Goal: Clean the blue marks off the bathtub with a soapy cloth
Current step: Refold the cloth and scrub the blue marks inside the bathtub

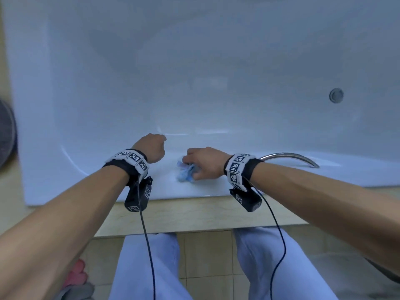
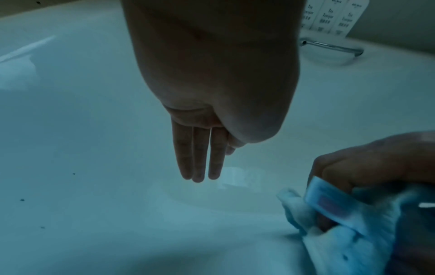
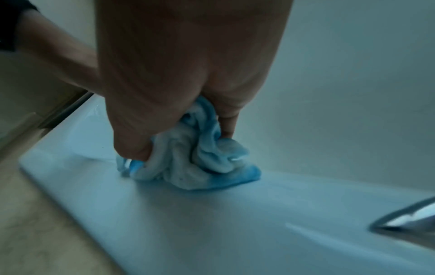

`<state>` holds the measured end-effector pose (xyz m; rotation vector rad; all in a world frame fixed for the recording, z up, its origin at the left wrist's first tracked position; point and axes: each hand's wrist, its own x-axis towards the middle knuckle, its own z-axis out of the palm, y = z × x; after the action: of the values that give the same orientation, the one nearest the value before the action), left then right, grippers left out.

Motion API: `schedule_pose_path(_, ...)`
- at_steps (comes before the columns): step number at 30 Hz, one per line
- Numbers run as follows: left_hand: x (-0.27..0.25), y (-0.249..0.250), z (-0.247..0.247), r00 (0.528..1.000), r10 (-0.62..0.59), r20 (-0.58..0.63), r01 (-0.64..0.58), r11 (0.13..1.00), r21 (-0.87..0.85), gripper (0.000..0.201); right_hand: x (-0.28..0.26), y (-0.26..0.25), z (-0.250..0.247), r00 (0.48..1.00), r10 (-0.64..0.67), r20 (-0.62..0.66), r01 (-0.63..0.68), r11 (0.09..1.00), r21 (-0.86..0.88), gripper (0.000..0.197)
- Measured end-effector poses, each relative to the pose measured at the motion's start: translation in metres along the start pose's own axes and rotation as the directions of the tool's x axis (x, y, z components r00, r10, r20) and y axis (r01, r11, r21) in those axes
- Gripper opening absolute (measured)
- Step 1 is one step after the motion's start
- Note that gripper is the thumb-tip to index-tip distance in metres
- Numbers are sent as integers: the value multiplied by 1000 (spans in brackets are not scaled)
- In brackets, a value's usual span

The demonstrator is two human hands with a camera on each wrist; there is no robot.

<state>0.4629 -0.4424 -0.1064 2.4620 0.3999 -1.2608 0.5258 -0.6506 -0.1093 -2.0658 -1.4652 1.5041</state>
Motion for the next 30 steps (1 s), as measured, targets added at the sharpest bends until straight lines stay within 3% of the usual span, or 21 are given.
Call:
schedule_pose_path(3,5,26,3,999,40,-28,-41,998,-51,33,-18,42,-25,993,111,-42,-112,994,1,30)
schedule_pose_path(5,11,49,10,995,94,-20,-95,990,-108,39,-35,89,-50,941,292,-169,-279,955,99,31)
schedule_pose_path(7,14,72,19,987,148,64,-134,975,-178,50,-56,138,-72,869,437,-231,-413,899,145,30)
schedule_pose_path(10,17,100,32,948,204,246,-173,974,-144,73,-88,195,-87,828,551,-106,-536,832,140,20)
schedule_pose_path(13,19,110,32,933,206,295,-205,978,-35,83,-113,225,-71,811,572,121,-584,806,98,20)
schedule_pose_path(16,20,105,33,946,194,261,-177,980,-87,75,-123,232,-50,801,546,247,-582,807,102,24)
schedule_pose_path(20,20,105,35,956,182,229,-156,979,-129,72,-125,222,-46,822,536,192,-564,814,142,34)
schedule_pose_path(23,22,108,33,949,187,255,-162,980,-116,75,-112,196,-38,870,480,114,-493,841,222,46)
schedule_pose_path(26,23,108,33,946,186,265,-161,980,-114,76,-73,152,-27,924,367,111,-383,895,230,27)
schedule_pose_path(30,18,101,36,953,172,247,-139,980,-146,79,-35,130,-33,916,357,183,-380,919,108,24)
